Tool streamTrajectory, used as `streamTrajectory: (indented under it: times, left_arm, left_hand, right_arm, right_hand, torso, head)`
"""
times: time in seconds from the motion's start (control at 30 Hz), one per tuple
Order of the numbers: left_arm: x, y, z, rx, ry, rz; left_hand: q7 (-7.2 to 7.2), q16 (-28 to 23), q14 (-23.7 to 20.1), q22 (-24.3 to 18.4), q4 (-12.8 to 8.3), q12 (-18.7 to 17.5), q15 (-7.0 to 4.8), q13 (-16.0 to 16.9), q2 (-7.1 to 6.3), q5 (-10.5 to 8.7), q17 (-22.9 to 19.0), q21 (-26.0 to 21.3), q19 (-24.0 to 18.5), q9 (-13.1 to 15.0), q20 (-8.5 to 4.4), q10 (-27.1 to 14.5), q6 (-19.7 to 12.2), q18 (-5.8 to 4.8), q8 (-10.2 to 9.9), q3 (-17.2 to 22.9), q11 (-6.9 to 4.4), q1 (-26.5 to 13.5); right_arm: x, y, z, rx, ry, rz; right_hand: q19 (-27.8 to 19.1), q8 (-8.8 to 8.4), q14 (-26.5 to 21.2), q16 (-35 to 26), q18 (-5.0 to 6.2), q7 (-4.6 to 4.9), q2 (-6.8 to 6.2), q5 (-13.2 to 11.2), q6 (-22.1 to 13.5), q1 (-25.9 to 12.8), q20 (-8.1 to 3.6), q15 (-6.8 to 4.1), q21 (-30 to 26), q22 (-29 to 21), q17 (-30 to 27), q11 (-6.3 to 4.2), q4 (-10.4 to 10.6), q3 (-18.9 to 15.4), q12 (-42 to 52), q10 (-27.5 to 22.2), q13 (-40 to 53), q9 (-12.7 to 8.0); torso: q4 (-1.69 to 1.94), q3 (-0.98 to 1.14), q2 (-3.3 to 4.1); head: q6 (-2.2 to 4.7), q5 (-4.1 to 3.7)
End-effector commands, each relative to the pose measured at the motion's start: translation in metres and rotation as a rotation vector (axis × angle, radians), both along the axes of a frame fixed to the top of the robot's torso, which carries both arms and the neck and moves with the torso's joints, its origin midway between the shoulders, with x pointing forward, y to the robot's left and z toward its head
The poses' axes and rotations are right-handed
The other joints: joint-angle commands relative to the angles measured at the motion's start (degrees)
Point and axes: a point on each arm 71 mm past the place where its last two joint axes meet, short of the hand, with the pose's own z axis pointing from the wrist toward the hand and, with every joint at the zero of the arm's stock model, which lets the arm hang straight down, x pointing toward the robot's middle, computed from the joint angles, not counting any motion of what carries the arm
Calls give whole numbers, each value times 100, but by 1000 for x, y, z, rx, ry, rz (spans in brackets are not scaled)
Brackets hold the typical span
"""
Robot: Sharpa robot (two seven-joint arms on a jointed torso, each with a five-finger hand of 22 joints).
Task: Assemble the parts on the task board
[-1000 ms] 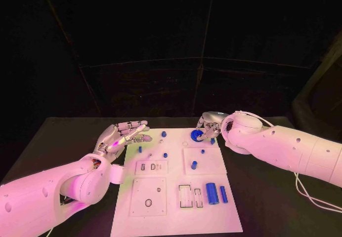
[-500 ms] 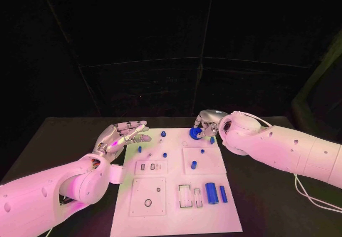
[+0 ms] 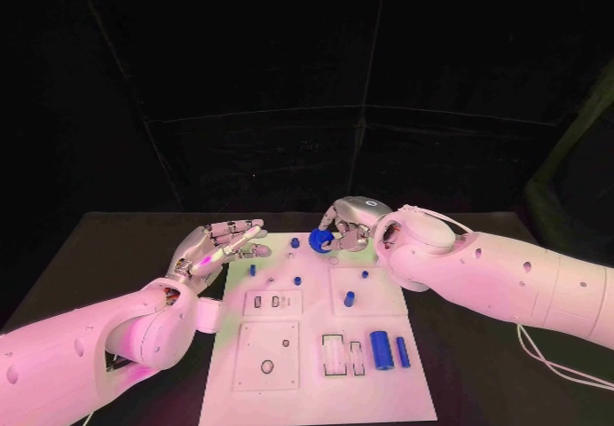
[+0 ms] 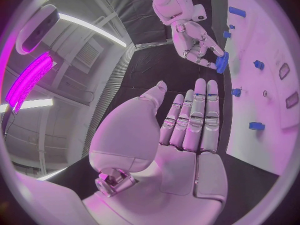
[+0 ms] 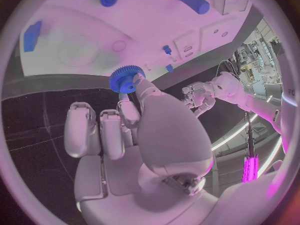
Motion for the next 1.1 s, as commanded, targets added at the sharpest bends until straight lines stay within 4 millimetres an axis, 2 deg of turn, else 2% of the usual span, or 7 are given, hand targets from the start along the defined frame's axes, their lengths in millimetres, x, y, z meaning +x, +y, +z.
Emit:
streamTrajectory:
  times: [0.03,0.1,0.23,0.37,0.53,0.87,1.1]
  left_arm:
    - [-1,-2,2,-6,-7,-13]
    - [0,-2,2,-6,-7,-13]
    - [0,-2,2,-6,-9,-13]
    - [0,-3,2,-6,-9,-13]
    - [0,-3,2,-5,-9,-11]
    - [1,-4,2,-6,-9,-12]
    - [1,-5,2,-6,-9,-13]
  left_hand:
    - [117,-31,-18,-5,-36,-18,11,-9,37,1,8,-28,5,-5,36,-39,20,77,-35,9,20,22]
    - [117,-31,-18,-5,-36,-18,11,-9,37,1,8,-28,5,-5,36,-39,20,77,-35,9,20,22]
    - [117,-34,-18,-6,-40,-22,12,-9,43,1,10,-29,5,-5,36,-44,17,77,-38,12,21,22]
    - [117,-35,-18,-6,-41,-23,12,-9,45,1,11,-29,5,-5,36,-45,16,77,-39,13,22,22]
    - [118,-35,-18,-7,-41,-24,12,-10,46,1,11,-29,5,-5,36,-46,16,77,-39,13,22,21]
    - [118,-35,-18,-7,-41,-24,12,-10,46,1,11,-29,5,-5,36,-46,16,77,-39,13,22,21]
    - [118,-35,-18,-7,-41,-24,12,-10,46,1,11,-29,5,-5,36,-46,16,77,-39,13,22,21]
  right_arm:
    - [-3,20,5,31,-36,27]
    - [-3,30,5,29,-40,42]
    - [-3,49,-1,20,-43,64]
    - [-2,61,-11,4,-31,69]
    - [2,67,-21,-15,-11,59]
    - [5,73,-26,-49,-19,55]
    - [7,75,-29,-62,-20,41]
  right_hand:
    - [-19,-33,335,5,-30,-107,1,52,278,-73,-32,28,9,-4,65,42,48,6,-27,-23,-3,-16]
    - [-19,-44,335,4,-29,-107,-4,90,278,-92,-31,29,8,-5,65,42,55,22,-28,-22,0,-21]
    - [-20,-56,332,-4,-29,-107,-11,144,285,-116,-30,29,7,-7,49,43,63,43,-28,-19,7,-26]
    - [-24,-63,330,-10,-27,-106,-14,171,287,-128,-29,29,3,-16,38,43,65,55,-36,-23,3,-28]
    - [-26,-73,327,-16,-26,-105,-24,190,281,-130,-29,29,2,-18,25,43,59,65,-53,-33,-11,-32]
    - [-27,-118,325,-23,-27,-87,-83,197,243,-161,-26,37,-1,-20,19,56,45,79,-120,-77,-66,-49]
    - [-37,-321,325,-27,-26,3,-180,171,-42,-239,17,94,-14,-36,23,131,33,114,-277,-188,-187,-101]
  torso:
    - [7,-3,6]
    - [3,3,10]
    - [2,3,8]
    - [7,8,12]
    - [16,8,12]
    - [-10,16,13]
    - [-2,15,17]
  head:
    - [9,27]
    - [3,31]
    - [-6,39]
    - [-9,51]
    - [-19,64]
    - [-25,95]
    - [-37,86]
